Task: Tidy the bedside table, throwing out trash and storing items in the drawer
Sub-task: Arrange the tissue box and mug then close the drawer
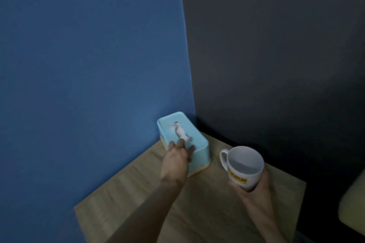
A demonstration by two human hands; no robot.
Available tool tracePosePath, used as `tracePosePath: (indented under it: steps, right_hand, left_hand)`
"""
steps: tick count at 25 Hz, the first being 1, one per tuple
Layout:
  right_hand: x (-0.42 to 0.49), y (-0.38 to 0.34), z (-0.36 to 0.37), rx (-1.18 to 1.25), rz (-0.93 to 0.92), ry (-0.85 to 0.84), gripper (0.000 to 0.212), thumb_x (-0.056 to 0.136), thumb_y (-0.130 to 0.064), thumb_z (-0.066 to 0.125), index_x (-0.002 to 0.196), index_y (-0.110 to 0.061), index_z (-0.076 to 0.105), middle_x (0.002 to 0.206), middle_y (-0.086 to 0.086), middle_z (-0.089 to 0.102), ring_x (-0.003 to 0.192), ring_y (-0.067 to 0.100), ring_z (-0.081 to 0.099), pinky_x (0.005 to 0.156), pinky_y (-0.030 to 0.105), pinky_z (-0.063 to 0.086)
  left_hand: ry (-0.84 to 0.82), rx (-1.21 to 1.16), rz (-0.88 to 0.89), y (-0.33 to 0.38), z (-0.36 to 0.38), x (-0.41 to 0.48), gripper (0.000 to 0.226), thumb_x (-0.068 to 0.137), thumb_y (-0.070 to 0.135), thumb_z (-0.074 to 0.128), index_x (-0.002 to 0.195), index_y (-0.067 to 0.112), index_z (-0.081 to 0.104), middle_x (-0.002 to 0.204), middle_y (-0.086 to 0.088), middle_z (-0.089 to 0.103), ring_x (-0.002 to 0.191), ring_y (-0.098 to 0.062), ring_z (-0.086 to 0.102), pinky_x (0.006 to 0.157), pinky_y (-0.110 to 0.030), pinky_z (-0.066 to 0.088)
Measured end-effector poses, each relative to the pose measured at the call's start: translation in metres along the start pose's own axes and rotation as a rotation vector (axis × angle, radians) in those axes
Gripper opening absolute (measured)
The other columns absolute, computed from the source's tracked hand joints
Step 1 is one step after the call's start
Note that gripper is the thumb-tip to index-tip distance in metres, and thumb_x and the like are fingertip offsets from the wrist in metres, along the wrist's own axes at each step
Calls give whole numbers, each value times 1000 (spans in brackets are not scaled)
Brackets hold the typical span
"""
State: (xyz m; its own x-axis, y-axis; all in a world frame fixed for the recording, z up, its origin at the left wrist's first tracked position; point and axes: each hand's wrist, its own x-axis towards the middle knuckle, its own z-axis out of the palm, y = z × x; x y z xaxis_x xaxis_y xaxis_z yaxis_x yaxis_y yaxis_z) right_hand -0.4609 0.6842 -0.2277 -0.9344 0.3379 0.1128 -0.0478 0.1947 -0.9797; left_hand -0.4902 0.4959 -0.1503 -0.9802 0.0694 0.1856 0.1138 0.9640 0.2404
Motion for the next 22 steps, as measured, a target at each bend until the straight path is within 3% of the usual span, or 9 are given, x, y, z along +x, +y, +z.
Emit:
tracePosePath:
  steps: [2, 4, 6, 8, 13, 22]
  right_hand:
    - [7, 5, 1, -53, 0, 8, 106, 45, -14, 92, 134, -5, 35, 134, 20, 47, 122, 36, 47, 103, 48, 38]
    - [14, 10, 1, -95, -1, 10, 101, 51, -14, 89, 134, -7, 32, 134, 18, 46, 121, 34, 47, 101, 47, 40]
    - [20, 11, 5, -116, -6, -4, 103, 53, -17, 88, 136, -9, 29, 136, 18, 43, 122, 34, 46, 101, 49, 41]
    - [23, 10, 8, -106, -6, -21, 105, 55, -18, 87, 139, -10, 25, 138, 18, 42, 123, 33, 45, 101, 50, 41]
    - [24, 10, 10, -139, -50, -2, 103, 56, -15, 86, 139, -6, 26, 138, 19, 43, 124, 33, 45, 100, 46, 42]
    - [32, 4, 28, -212, -96, 43, 103, 57, -29, 85, 139, -11, 25, 136, 16, 46, 120, 33, 48, 92, 42, 45]
  left_hand:
    - [-10, 91, -52, 7, 0, 8, 43, 95, 16, 45, 137, 25, 47, 141, -7, 38, 124, -29, 39, 106, -41, 36]
    - [-65, 134, -45, 14, -1, 19, 50, 91, 20, 49, 139, 31, 41, 146, -10, 29, 135, -32, 26, 113, -49, 22]
    - [-201, 91, -42, 15, -3, 29, 60, 89, 11, 46, 142, 37, 35, 157, -12, 11, 144, -34, 9, 117, -49, 13]
    - [-297, 72, -41, 14, 0, 37, 64, 91, 5, 42, 144, 39, 30, 160, -9, 3, 146, -34, 4, 119, -42, 16]
    - [-308, 140, -2, 23, 5, 58, 66, 95, 7, 41, 147, 41, 18, 160, -8, 5, 144, -36, 7, 116, -41, 20]
    - [-353, 224, 49, 23, 12, 76, 69, 95, 11, 43, 149, 38, 9, 160, -9, 3, 139, -38, 13, 114, -44, 26]
